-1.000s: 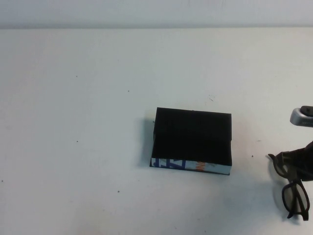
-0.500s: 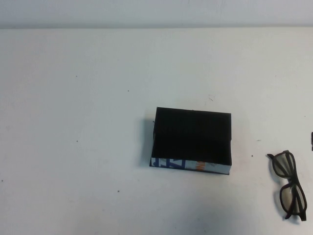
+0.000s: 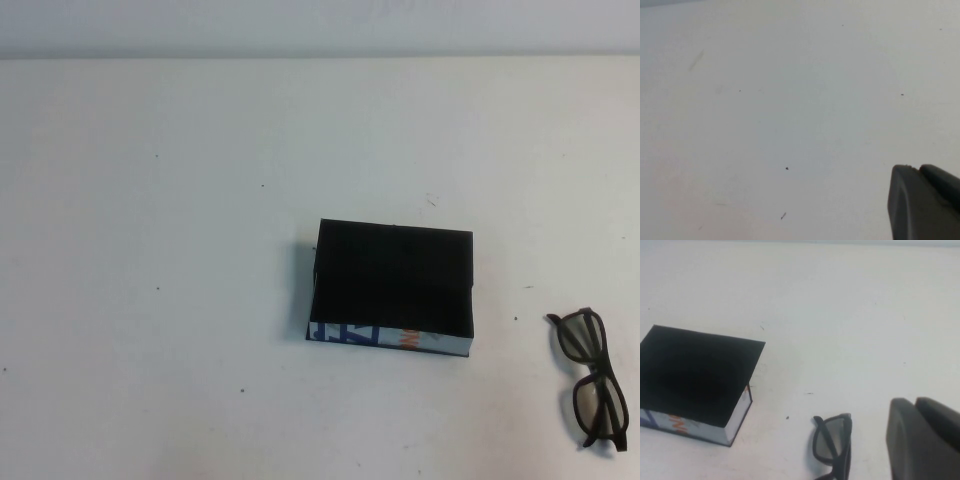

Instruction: Take glasses out of glasses case

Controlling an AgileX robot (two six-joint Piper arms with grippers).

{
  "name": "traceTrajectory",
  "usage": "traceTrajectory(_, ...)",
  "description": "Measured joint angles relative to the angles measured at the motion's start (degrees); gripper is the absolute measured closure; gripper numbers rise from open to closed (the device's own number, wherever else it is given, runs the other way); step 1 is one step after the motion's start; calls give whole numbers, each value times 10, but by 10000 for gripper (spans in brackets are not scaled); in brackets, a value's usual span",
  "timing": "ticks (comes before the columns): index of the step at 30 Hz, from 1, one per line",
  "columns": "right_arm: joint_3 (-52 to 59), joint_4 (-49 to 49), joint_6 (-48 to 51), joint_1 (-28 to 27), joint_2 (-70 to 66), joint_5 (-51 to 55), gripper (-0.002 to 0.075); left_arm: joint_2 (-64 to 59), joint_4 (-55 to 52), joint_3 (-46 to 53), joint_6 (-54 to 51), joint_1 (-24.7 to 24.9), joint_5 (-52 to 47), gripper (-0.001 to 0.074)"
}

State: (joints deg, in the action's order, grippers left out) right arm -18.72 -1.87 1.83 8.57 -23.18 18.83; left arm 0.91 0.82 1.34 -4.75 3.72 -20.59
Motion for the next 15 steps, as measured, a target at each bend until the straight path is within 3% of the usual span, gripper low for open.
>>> traceTrajectory(15,201,-6,0,-1,201,-43,741,0,0,0,0,0,0,740)
